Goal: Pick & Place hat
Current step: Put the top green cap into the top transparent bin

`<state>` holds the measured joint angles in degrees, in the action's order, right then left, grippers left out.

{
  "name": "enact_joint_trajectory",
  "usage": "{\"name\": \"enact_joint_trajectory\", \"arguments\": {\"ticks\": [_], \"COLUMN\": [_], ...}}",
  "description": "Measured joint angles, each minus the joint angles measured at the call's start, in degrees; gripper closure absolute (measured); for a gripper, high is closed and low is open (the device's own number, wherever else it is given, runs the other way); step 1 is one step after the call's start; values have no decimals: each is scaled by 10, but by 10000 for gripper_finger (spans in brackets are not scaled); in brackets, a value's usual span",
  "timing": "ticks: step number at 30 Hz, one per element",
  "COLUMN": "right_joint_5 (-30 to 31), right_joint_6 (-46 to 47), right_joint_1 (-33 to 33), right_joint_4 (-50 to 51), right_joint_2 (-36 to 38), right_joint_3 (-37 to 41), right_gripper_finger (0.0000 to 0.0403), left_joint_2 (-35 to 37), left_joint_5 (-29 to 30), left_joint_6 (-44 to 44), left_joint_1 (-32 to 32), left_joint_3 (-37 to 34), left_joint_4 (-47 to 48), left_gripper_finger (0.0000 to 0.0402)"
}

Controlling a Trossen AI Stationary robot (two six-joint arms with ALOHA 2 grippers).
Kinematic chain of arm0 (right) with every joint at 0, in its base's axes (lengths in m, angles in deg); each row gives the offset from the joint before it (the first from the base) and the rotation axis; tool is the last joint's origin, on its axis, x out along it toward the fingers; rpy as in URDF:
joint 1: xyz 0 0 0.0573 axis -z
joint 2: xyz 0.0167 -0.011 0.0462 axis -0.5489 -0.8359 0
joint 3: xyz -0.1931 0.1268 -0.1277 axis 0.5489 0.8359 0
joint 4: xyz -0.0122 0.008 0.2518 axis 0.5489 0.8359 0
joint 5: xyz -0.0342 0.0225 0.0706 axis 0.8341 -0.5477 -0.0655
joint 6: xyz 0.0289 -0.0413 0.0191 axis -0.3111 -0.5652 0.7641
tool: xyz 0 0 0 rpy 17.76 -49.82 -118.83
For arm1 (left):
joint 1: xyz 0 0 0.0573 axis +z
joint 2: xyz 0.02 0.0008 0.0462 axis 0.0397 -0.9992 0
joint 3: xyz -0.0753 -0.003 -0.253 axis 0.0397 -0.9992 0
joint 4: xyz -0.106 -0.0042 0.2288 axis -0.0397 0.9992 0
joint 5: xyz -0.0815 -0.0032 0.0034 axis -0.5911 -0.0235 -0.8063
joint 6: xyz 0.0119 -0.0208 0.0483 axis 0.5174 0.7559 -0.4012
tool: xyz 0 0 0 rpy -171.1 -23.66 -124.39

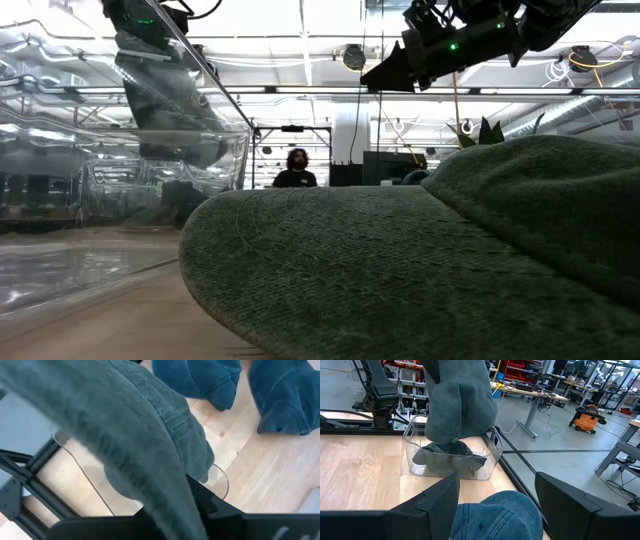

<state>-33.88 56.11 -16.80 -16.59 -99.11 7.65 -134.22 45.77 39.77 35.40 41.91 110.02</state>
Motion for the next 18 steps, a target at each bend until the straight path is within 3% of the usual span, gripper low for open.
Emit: {"name": "enact_joint_trajectory", "arguments": {"ticks": [7, 18], "right_joint_5": [0, 0], "right_joint_6": [0, 0], "right_joint_1": [0, 0], "right_joint_4": [0, 0], "right_joint_2": [0, 0], "right_joint_3": [0, 0], "right_gripper_finger": [156, 156], "left_joint_2": [-28, -45], "left_joint_5": [-10, -50], "left_joint_6": [10, 2], "left_joint_1": [0, -4], "left_joint_3": [-37, -39], "left_joint_4": [-16, -55], "left_gripper_finger": [392, 392]}}
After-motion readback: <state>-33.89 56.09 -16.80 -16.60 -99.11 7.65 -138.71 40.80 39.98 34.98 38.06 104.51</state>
